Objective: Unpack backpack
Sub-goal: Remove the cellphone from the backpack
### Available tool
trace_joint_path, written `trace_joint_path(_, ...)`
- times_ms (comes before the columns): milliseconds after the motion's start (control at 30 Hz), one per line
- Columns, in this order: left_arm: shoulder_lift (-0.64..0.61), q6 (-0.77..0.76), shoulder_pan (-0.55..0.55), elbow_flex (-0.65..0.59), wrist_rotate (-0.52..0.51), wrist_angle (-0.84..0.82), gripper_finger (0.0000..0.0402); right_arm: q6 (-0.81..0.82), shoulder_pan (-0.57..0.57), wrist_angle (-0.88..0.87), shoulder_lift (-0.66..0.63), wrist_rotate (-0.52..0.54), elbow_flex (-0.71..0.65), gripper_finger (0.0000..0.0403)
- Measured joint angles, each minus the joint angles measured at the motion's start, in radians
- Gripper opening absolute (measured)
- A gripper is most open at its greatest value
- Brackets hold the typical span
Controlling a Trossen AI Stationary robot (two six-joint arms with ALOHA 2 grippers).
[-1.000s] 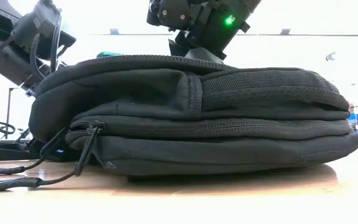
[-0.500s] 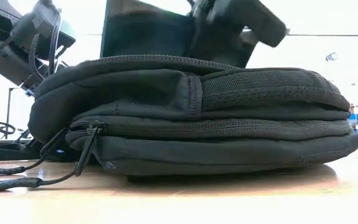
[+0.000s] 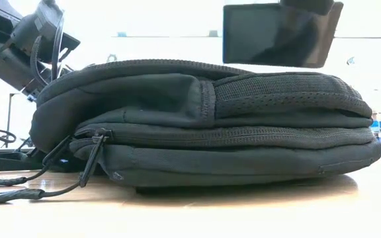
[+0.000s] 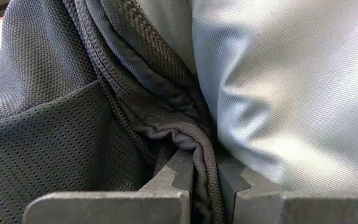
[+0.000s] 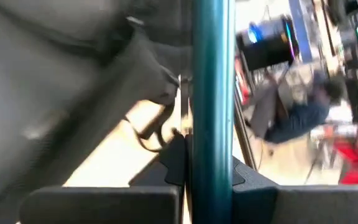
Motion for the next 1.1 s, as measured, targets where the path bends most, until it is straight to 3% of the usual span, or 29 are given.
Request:
trace_joint_path(367, -0.003, 0.001, -0.003, 0.000, 0.000, -0.002, 0.0008, 0.154, -0.273, 0.013, -0.209, -0.011, -0.372, 0.0009)
trace_joint_path(533, -0.005, 0.001, -0.003, 0.000, 0.000, -0.002, 0.0008, 0.055, -0.411, 0.076, -0.218, -0.011, -0.501, 0.0014)
trace_joint_path(700, -0.005, 0.000, -0.003, 0.000, 0.000, -0.002, 0.0008, -0.056, -0.512, 0.249, -0.208, -0.014, -0.596, 0.0019)
trace_joint_path(933, -0.005, 0.000, -0.004, -0.001, 0.000, 0.001, 0.0008, -0.217, -0.622, 0.410, -0.207, -0.021, -0.618, 0.0021)
trace_joint_path(1100, -0.005, 0.000, -0.004, -0.001, 0.000, 0.001, 0.0008, -0.299, -0.681, 0.499, -0.207, -0.101, -0.637, 0.0031)
